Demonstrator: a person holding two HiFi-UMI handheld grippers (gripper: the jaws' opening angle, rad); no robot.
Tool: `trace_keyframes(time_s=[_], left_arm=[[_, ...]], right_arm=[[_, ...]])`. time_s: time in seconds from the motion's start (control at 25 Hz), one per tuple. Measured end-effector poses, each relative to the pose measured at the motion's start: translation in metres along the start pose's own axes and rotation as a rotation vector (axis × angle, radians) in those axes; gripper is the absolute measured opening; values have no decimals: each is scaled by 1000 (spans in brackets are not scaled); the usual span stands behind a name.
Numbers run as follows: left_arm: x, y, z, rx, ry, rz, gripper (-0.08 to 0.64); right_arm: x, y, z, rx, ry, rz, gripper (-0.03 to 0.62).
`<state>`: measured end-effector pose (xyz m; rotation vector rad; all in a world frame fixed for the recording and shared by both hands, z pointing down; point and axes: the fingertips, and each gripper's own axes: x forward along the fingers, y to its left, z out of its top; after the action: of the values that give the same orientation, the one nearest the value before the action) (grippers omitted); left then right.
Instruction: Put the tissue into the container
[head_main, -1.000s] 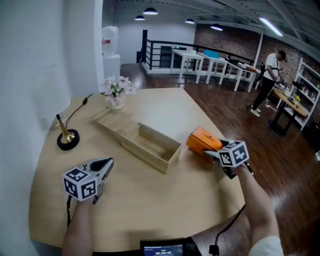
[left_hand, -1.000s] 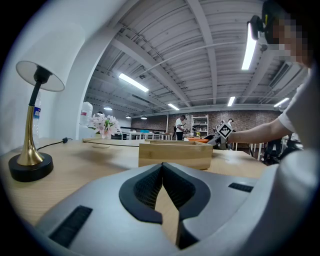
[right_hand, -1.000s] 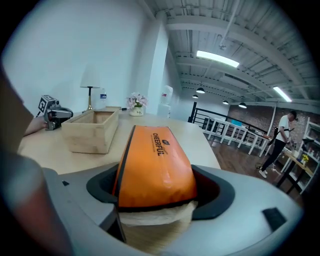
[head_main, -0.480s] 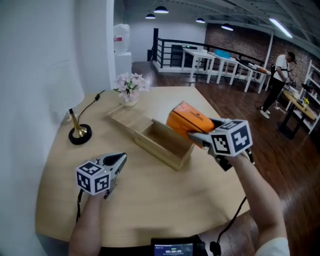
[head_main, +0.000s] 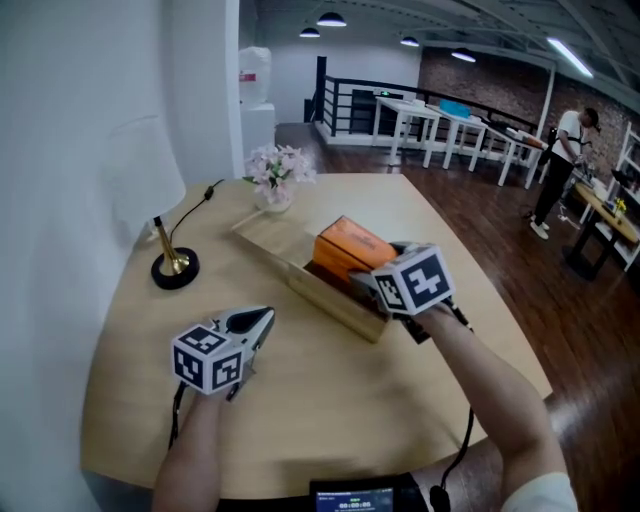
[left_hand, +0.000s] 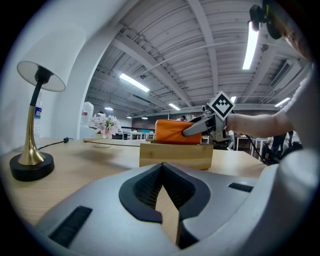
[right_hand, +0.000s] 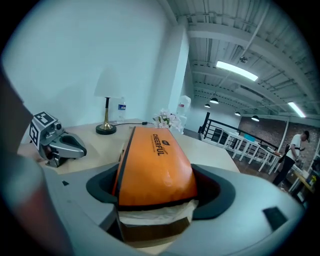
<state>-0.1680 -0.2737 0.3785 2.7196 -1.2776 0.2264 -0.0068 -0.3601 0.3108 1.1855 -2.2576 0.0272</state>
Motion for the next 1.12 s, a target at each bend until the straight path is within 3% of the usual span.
trace_keyframes(time_s=[0.16,0.4,0.72,1.12], left_arm=[[1,1,0,1,1,-1,6],[1,1,-1,0,1,0,6],[1,1,0,0,2,-1,6],[0,2,-1,0,4,0,6]], right_arm=[[-1,7,0,26,6,29,403],[5,9,-11,58,24,-1,405],[4,14,-17,13,32,-51,422],[-2,11,-24,88,5,8,428]])
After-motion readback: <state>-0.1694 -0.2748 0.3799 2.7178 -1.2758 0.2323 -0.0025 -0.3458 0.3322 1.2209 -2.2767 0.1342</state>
